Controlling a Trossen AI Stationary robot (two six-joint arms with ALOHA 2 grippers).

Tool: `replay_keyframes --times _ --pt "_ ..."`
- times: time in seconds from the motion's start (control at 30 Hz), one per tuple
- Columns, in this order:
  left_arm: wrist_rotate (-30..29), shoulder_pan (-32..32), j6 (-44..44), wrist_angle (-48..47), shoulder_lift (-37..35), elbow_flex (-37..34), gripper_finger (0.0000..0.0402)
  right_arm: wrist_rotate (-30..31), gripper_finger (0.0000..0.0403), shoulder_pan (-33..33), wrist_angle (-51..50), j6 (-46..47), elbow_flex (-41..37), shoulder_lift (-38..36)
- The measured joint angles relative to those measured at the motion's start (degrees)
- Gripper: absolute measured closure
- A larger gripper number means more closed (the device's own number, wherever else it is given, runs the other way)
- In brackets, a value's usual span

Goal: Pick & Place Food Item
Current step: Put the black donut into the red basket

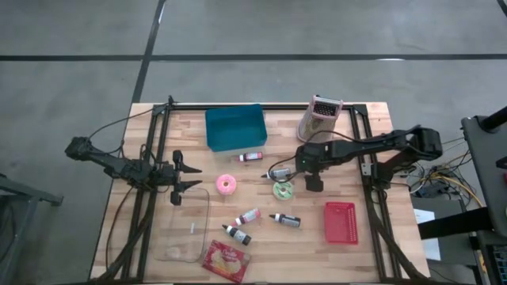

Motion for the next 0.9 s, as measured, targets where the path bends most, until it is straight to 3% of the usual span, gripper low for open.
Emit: replay_keyframes --times 0.43,0.8,0.9 --pt "-0.04 0.02 0.00 0.00 0.52 0.00 0.0234 1.44 0.0231 0.05 1.90 1.29 -0.11 0.54" --pt "-0.04 0.00 0.02 0.00 0.57 0.00 0.0234 1.65 0.0373 0.05 1.85 1.70 -0.13 0.63" --pt "-0.04 0.01 0.02 0.00 0.57 0.00 0.0234 1.63 0.0387 0.05 1.79 1.73 -0.13 0.63"
